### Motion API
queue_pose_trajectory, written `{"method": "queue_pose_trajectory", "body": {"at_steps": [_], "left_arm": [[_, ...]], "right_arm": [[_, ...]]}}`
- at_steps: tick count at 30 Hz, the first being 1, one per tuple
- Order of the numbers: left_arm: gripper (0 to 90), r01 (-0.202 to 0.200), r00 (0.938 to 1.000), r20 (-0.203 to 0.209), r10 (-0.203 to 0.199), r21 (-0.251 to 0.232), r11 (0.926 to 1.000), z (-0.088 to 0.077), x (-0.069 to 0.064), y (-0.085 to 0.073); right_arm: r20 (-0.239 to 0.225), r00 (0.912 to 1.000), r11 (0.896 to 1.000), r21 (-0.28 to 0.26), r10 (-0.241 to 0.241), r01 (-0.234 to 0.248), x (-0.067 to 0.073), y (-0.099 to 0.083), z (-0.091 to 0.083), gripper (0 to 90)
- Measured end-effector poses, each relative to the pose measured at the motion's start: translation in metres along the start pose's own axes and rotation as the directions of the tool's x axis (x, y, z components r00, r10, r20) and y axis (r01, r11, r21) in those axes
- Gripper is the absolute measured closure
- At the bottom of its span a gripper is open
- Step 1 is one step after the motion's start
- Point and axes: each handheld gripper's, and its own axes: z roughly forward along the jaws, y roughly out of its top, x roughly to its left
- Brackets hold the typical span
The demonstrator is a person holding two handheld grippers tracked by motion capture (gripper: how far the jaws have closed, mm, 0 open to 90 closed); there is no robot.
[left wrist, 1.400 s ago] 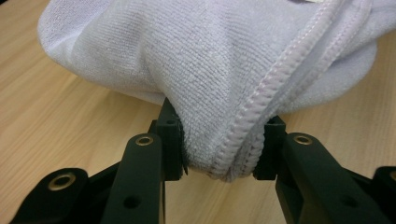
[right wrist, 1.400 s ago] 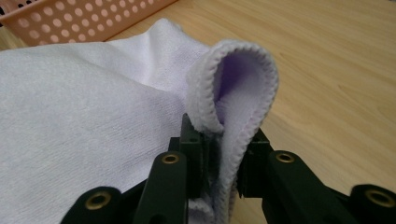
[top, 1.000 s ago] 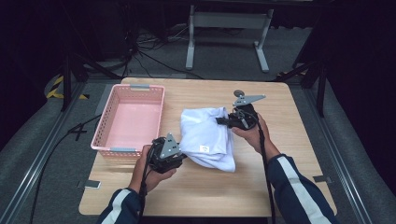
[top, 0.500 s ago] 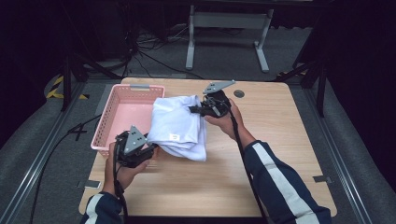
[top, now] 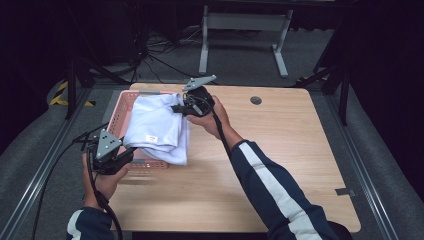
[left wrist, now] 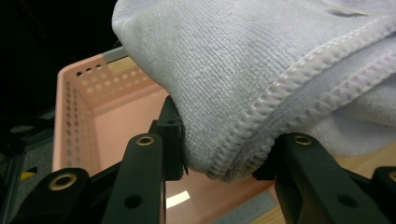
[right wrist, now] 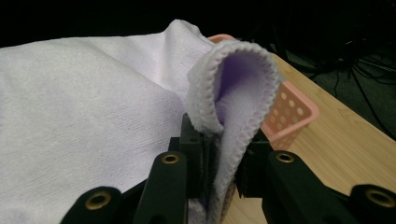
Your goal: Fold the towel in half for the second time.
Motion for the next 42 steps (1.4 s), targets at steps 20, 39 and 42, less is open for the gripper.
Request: {"method": "queue_pose_trajectory", "body": {"at_steps": [20,39,42], "left_arm": [[63.0,0.091,0.9896,-0.12,-0.079,0.1,0.9908,0.014,0.033,-0.032],[22.6,0.016,0.9987,0.046,-0.02,0.071,0.9973,-0.011,0.003,-0.025],[22.3,0.004,0.9958,0.091,-0.01,0.067,0.9978,-0.013,-0.011,-0.024]], "right_arm": [[-0.011,0.9986,0.997,0.052,0.051,-0.05,0.006,0.005,0.079,72.1],[-0.018,0.9998,0.994,0.105,-0.008,0.01,0.006,-0.026,0.036,43.1],[-0.028,0.9988,0.99,0.132,-0.041,0.044,0.009,-0.037,0.019,42.0]]}}
